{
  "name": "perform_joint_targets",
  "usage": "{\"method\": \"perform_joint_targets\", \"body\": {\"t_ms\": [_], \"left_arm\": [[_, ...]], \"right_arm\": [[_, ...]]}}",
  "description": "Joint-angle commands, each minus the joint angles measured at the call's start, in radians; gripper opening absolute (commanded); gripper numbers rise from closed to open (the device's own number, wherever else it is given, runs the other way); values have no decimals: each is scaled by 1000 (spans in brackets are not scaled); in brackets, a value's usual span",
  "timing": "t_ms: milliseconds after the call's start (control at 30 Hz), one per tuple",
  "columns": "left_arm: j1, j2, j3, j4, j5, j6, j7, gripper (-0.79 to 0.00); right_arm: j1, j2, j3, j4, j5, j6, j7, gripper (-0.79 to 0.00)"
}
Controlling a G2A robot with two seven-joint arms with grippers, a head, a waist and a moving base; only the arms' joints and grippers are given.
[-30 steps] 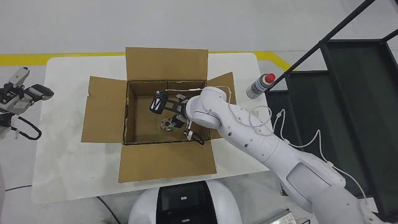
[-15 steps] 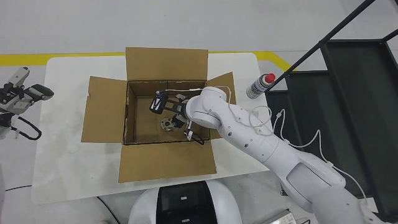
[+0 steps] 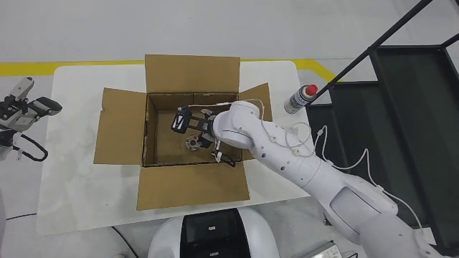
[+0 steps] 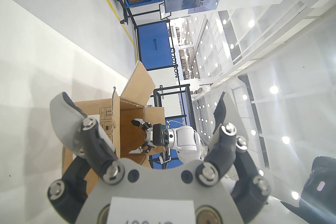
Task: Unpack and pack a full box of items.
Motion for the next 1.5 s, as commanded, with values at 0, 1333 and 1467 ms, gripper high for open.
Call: {"method": "perform_joint_targets", "body": {"t_ms": [0,1333,1467], "left_arm": [[0,0,0,0,0,0,0,0],[0,0,0,0,0,0,0,0],[0,0,0,0,0,0,0,0]], "right_arm": [[26,-14,-28,44,-6,-29,-10,0],[203,-295,-266,652,19,-178,-221,-289],[203,-304,-267,667,8,-175,-210,-453]]}}
